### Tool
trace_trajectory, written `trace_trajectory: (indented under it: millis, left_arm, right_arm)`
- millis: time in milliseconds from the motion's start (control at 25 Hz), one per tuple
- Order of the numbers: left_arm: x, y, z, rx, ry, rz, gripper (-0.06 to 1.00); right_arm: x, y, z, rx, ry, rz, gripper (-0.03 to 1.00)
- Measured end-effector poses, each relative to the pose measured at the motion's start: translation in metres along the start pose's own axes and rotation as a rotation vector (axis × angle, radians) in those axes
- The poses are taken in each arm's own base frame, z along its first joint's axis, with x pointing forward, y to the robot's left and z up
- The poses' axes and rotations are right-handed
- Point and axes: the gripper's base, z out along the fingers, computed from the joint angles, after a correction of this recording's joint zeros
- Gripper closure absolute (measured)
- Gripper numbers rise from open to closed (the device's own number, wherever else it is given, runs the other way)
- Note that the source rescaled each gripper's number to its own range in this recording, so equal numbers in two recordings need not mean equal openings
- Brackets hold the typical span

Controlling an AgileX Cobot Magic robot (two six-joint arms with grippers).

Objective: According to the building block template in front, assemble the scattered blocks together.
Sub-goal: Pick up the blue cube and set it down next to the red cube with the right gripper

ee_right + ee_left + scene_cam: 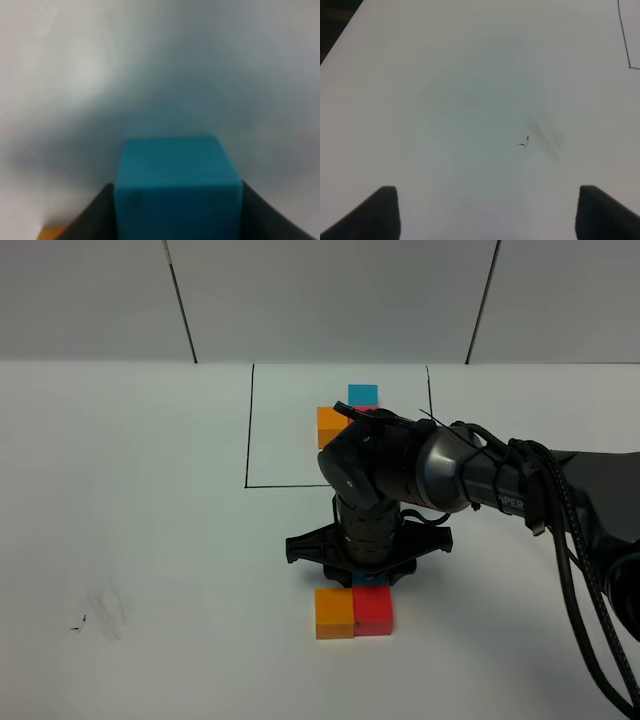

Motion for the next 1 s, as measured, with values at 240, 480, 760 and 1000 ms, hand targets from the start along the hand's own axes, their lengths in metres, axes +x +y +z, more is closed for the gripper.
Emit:
trace_trajectory:
  millis: [240, 480, 760, 1000]
  left_arm:
    - [0.0, 0.0, 0.0, 0.0, 0.0, 0.0, 0.38]
    - [0.0, 0.0, 0.0, 0.0, 0.0, 0.0, 0.38]
    - [0.0, 0.0, 0.0, 0.0, 0.0, 0.0, 0.38]
    - [0.0, 0.0, 0.0, 0.0, 0.0, 0.0, 0.38]
  right_arm:
    - [-0.002, 0.003, -0.001, -0.012, 0.005, -0.001, 0.66]
    - [-0.004, 0.003, -0.009, -0.019, -0.024, -0.015, 0.53]
    - [-0.011, -0.003, -0.016, 0.037, -0.099, -0.124, 0.1]
    - [-0.027, -0.01, -0.053, 0.093, -0.262, -0.208, -0.03]
